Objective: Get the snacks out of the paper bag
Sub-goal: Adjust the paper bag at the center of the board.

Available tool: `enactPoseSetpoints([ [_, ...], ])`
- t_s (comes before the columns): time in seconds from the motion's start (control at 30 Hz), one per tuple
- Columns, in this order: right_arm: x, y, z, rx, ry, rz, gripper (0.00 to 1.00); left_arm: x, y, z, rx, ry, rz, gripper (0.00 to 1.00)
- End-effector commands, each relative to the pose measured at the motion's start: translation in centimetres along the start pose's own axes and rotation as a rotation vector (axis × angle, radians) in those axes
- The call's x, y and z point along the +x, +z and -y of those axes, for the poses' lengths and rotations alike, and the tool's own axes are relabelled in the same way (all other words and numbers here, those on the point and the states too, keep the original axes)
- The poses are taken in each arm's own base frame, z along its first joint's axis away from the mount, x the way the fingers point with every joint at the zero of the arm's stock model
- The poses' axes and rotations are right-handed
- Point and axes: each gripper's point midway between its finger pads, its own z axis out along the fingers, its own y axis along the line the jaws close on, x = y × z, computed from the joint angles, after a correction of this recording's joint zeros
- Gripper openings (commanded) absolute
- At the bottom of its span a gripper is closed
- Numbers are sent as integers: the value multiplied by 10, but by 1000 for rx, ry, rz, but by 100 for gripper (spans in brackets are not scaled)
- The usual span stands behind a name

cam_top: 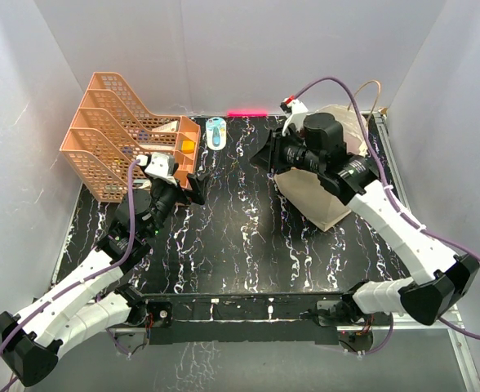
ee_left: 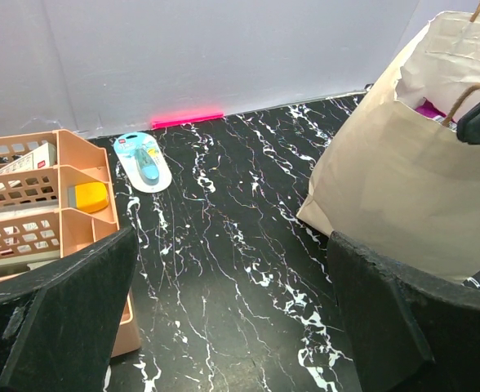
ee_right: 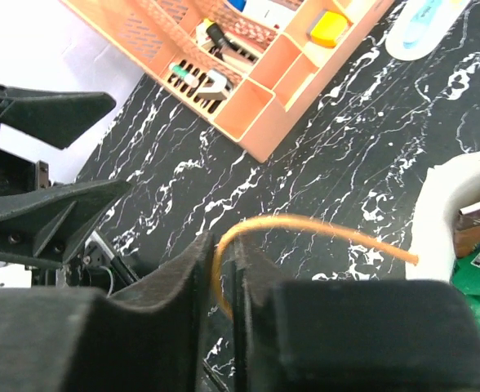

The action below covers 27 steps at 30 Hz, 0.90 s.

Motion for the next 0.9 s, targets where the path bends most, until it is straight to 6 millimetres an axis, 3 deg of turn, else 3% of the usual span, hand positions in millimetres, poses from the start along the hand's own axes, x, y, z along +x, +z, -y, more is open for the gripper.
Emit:
enactPoseSetpoints([
  [0.0, -47, -36, -14, 28, -43, 173, 26, -19, -2, 7, 27, -25, 41, 98],
  [0.1, -52, -52, -11, 70, -59, 200, 35, -18, -1, 12, 49, -38, 33, 98],
  [0.33, -67, -111, 4, 237, -104, 320, 74, -10, 3, 18, 69, -42, -3, 99],
  [0.53, -81, -165, 11, 347, -95, 467, 76, -10, 3, 29, 106, -113, -34, 98],
  [0.6, -82, -178, 12, 369, -78, 494, 76, -14, -1, 50, 181, -240, -84, 98],
  [0.77, -74, -197, 6, 348, -52, 505, 80, -52, -28, 140, 647, -643, -163, 98],
  [0.87, -69, -203, 0, 311, -32, 517, 82, -72, -30, 162, 802, -885, -145, 98],
])
